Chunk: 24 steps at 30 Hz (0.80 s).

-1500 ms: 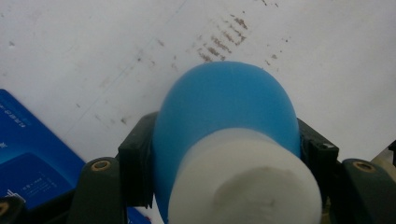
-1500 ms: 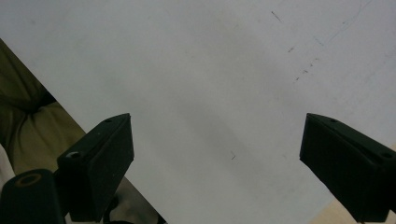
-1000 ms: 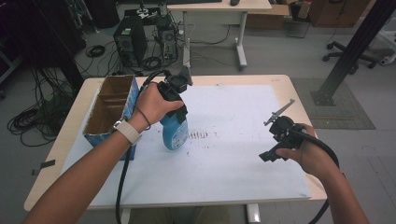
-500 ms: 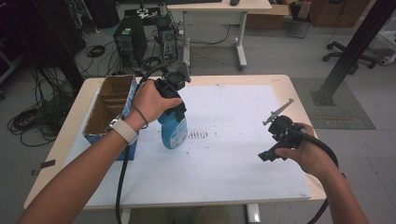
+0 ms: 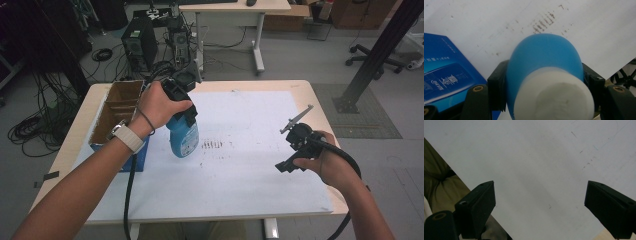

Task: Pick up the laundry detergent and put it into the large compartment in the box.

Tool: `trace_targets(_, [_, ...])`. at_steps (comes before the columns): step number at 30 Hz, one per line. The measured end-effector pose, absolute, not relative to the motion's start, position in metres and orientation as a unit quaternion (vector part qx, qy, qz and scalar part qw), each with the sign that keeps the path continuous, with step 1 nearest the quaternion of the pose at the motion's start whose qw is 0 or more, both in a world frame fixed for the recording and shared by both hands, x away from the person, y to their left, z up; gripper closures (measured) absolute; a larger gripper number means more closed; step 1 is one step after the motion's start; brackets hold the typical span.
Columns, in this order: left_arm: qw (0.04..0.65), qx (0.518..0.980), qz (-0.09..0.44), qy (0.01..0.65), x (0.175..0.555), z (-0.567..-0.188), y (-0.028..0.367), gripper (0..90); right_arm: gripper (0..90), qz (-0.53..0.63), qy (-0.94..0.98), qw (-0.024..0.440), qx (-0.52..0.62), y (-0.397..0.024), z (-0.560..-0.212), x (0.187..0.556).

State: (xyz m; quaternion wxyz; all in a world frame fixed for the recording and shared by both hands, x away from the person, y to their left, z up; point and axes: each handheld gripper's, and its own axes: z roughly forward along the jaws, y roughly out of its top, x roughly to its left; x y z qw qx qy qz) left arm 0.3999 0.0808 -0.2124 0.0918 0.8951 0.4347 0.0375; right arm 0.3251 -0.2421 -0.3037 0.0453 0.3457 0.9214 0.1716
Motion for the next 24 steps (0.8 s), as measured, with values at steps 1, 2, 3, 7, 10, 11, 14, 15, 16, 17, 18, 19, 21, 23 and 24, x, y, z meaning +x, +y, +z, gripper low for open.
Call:
trace_targets(1, [0.090,0.895,0.037,0.436,0.399,-0.212,0.081,37.3,10.0,0.171,0.921,0.045,0.346,-0.242,-0.304,0.325])
trace_targets(2, [0.091,0.894,0.037,0.437,0.399,-0.211,0.081,37.3,10.0,0.171,0.921,0.045,0.346,-0.242,-0.304,0.325])
trace_targets(3, [0.090,0.894,0.035,0.438,0.399,-0.210,0.081,37.3,10.0,0.171,0.921,0.045,0.346,-0.242,-0.303,0.325])
trace_targets(7, [0.091,0.893,0.034,0.440,0.398,-0.205,0.082,37.3,10.0,0.172,0.922,0.045,0.345,-0.241,-0.303,0.326])
trace_targets(10, [0.090,0.892,0.036,0.442,0.397,-0.202,0.083,37.3,10.0,0.173,0.922,0.044,0.344,-0.240,-0.303,0.326])
trace_targets(11, [0.090,0.892,0.038,0.442,0.396,-0.202,0.083,37.3,10.0,0.173,0.922,0.044,0.343,-0.239,-0.303,0.326])
trace_targets(14, [0.089,0.890,0.039,0.446,0.396,-0.198,0.084,37.3,10.1,0.172,0.923,0.042,0.342,-0.239,-0.304,0.326])
trace_targets(15, [0.091,0.890,0.041,0.445,0.395,-0.197,0.084,37.3,10.1,0.171,0.923,0.042,0.342,-0.239,-0.304,0.326])
trace_targets(16, [0.091,0.891,0.041,0.442,0.395,-0.196,0.085,37.3,10.1,0.171,0.923,0.042,0.342,-0.238,-0.304,0.326])
trace_targets(17, [0.094,0.889,0.041,0.447,0.395,-0.194,0.085,37.3,10.1,0.172,0.923,0.043,0.341,-0.238,-0.304,0.326])
trace_targets(18, [0.095,0.888,0.042,0.448,0.395,-0.193,0.086,37.3,10.1,0.173,0.923,0.043,0.341,-0.238,-0.303,0.326])
trace_targets(19, [0.096,0.887,0.041,0.449,0.394,-0.192,0.086,37.3,10.1,0.173,0.923,0.043,0.341,-0.238,-0.303,0.326])
trace_targets(21, [0.094,0.887,0.043,0.450,0.394,-0.189,0.087,37.3,10.1,0.174,0.923,0.044,0.340,-0.238,-0.303,0.326])
trace_targets(23, [0.093,0.887,0.046,0.450,0.393,-0.186,0.087,37.3,10.1,0.174,0.923,0.044,0.339,-0.238,-0.302,0.326])
trace_targets(24, [0.092,0.887,0.047,0.451,0.392,-0.184,0.087,37.3,10.1,0.175,0.923,0.045,0.339,-0.238,-0.302,0.326])
